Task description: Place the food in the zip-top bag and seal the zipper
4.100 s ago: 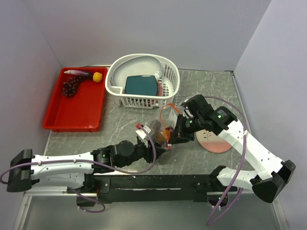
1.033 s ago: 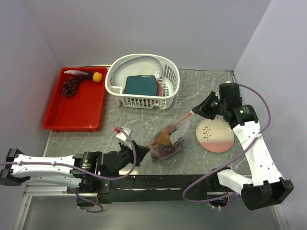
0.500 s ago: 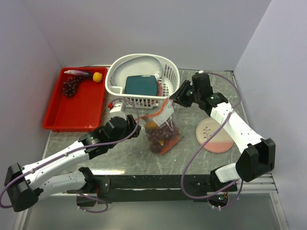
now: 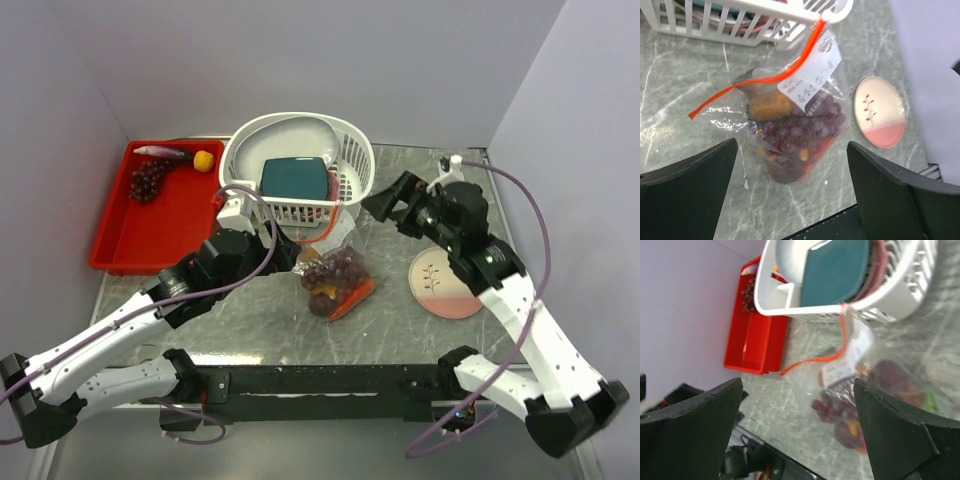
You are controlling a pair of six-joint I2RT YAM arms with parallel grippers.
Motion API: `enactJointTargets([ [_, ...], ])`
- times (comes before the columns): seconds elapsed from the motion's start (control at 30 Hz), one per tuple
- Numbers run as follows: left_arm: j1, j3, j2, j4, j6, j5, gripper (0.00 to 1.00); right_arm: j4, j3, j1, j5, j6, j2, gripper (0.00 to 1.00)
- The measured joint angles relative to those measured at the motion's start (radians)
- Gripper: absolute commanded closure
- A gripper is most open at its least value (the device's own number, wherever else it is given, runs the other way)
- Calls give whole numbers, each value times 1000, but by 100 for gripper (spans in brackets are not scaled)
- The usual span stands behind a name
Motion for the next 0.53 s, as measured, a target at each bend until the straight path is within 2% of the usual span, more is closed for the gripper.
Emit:
enactJointTargets([
  [0.17,1,-22,29,7,1,31,3,-13,-122,1,38,-18,-117,0],
  [0.53,1,-84,9,50,10,59,3,-70,-140,1,90,-64,-167,0],
])
